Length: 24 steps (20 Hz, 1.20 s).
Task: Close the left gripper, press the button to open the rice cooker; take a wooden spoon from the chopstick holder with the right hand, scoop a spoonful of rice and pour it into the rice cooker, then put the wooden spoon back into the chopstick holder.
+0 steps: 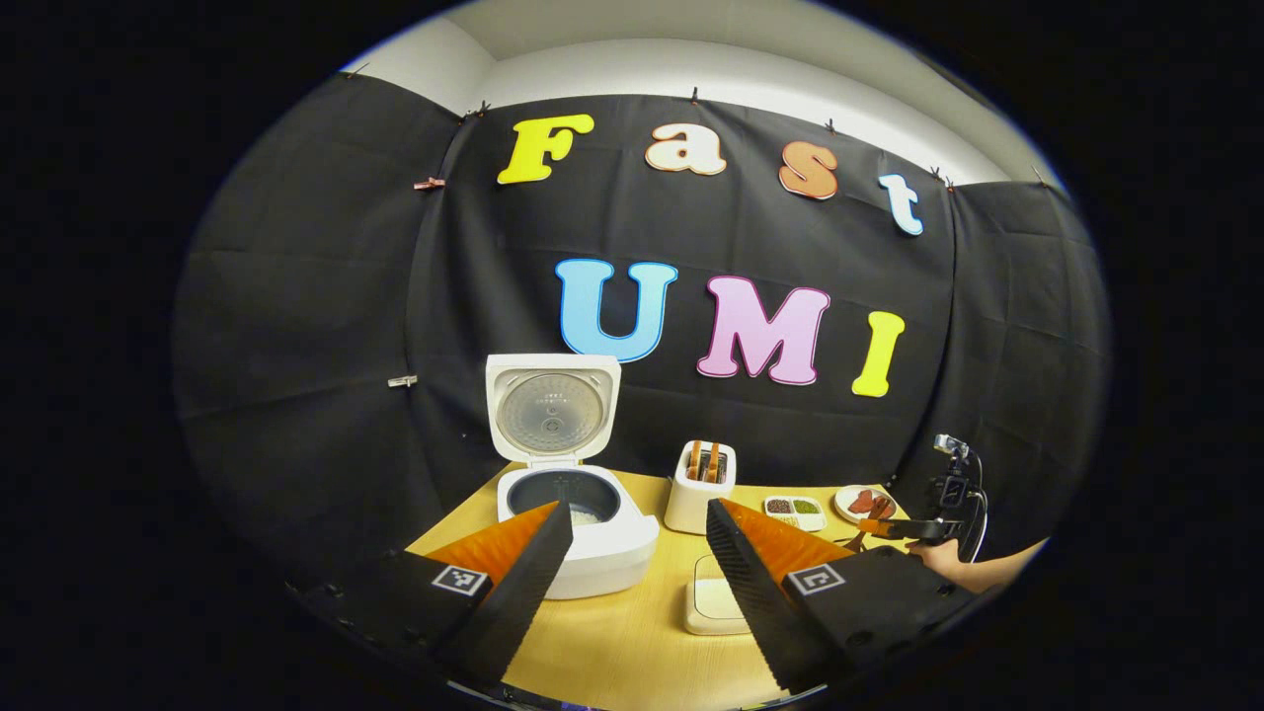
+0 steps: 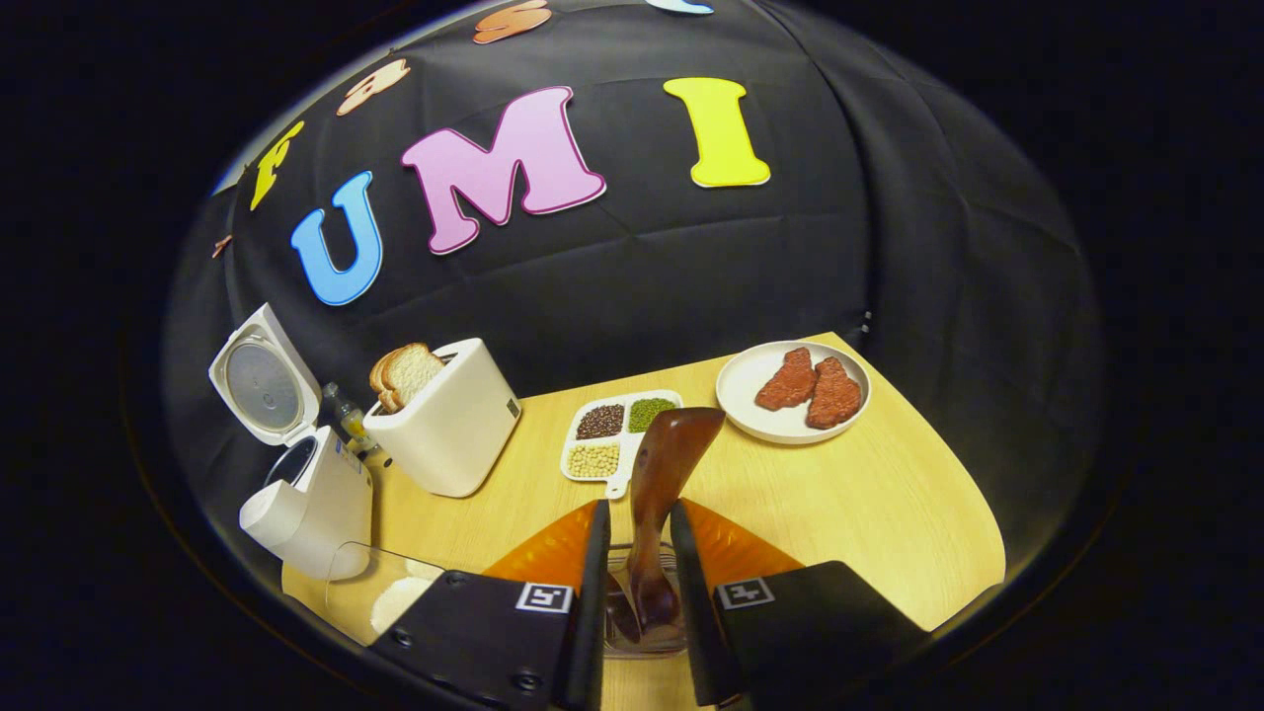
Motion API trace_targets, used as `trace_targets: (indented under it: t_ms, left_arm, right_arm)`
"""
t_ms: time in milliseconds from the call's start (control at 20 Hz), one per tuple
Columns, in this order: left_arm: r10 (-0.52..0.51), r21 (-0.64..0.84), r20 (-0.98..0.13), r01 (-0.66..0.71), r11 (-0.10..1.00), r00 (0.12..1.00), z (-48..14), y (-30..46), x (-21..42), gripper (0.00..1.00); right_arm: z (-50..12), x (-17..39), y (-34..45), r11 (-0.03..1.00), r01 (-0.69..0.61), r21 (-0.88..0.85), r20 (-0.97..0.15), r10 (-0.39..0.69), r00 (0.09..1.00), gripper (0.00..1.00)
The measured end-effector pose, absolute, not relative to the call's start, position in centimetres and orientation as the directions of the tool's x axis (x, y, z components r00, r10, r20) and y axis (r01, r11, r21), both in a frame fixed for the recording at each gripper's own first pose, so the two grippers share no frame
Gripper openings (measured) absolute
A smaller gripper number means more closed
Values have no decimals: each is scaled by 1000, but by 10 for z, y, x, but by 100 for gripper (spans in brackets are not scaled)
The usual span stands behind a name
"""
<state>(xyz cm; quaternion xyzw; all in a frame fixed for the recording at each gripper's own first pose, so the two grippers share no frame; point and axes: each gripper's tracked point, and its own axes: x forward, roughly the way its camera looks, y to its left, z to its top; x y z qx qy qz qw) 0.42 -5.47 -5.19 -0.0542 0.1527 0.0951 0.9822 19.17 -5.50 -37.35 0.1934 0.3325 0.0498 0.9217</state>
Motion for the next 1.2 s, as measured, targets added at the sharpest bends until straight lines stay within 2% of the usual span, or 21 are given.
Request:
trace_targets:
  t_ms: [50, 150, 200, 250, 300, 400, 500, 550, 600, 900, 1200]
  left_arm:
    - [165, -83, -307, -199, 977, 937, -51, -53, 4, 94]
    - [134, -109, -285, -171, 979, 949, -46, -52, 4, 94]
    - [115, -125, -264, -152, 980, 958, -41, -53, 3, 94]
    - [107, -133, -240, -142, 981, 965, -36, -51, 2, 94]
    - [97, -138, -222, -130, 982, 970, -34, -47, 3, 93]
    - [76, -140, -200, -105, 985, 977, -30, -43, 5, 92]
    - [59, -129, -178, -83, 988, 982, -24, -35, 8, 91]
    - [53, -123, -170, -74, 990, 984, -21, -31, 10, 91]
    - [48, -114, -163, -67, 991, 985, -18, -26, 13, 92]
    - [35, -27, -82, -37, 999, 996, 19, 4, 46, 91]
    - [20, -7, 26, -20, 1000, 999, 72, 35, 118, 91]
  right_arm:
    - [-372, 189, -61, 925, 48, 376, -599, 204, 774, 31]
    - [-362, 180, -74, 935, 59, 351, -599, 176, 781, 52]
    - [-356, 175, -79, 938, 64, 341, -595, 163, 787, 54]
    - [-347, 169, -84, 940, 67, 333, -589, 152, 793, 67]
    - [-339, 163, -89, 942, 73, 327, -583, 140, 800, 63]
    - [-318, 151, -99, 941, 88, 328, -561, 119, 819, 70]
    - [-295, 137, -104, 940, 88, 330, -536, 110, 837, 72]
    - [-284, 131, -106, 944, 77, 322, -520, 108, 848, 80]
    - [-274, 124, -108, 948, 67, 312, -506, 106, 856, 83]
    - [-213, 83, -119, 957, 73, 282, -440, 61, 896, 87]
    - [-164, 58, -130, 960, 73, 271, -389, 40, 920, 86]
